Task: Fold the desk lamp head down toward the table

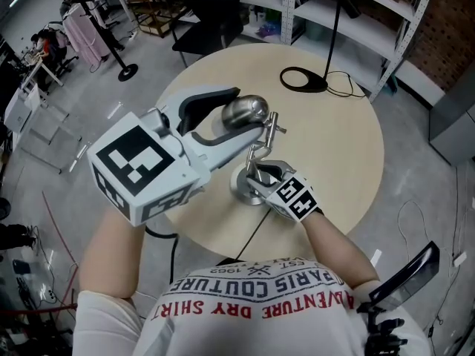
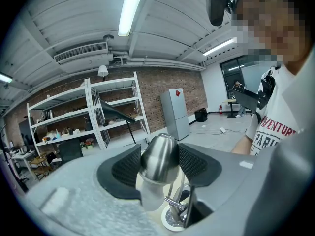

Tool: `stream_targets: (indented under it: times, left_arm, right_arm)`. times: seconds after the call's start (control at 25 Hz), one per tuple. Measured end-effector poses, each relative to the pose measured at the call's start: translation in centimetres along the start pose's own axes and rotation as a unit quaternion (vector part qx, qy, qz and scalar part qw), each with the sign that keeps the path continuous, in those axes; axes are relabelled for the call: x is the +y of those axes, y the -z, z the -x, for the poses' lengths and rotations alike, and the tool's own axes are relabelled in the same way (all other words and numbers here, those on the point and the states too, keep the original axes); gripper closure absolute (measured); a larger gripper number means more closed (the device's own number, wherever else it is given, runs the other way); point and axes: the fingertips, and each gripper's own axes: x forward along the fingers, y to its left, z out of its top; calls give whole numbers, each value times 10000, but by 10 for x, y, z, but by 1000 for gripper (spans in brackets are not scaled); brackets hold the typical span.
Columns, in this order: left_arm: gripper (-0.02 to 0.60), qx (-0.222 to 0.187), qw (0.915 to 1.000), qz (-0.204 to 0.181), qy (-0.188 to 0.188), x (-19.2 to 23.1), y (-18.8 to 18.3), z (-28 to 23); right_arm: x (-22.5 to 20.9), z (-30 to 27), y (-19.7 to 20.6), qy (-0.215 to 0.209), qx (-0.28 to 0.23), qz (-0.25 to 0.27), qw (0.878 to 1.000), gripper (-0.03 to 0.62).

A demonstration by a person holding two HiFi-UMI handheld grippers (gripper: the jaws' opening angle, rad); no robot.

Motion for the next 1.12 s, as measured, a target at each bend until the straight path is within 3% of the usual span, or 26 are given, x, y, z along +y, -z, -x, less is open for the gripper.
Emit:
stream_targets:
  times: [0.6,1.12]
  left_arm:
    - [345,-116,9993,360,-79,12,11,13]
    - [350,-379,9930,1096,-206,42,38,38]
  right_arm:
    - [-6,-1,5,78,27,42,10000,439]
    - [-5,2,5,-4,89,-46,9999,439]
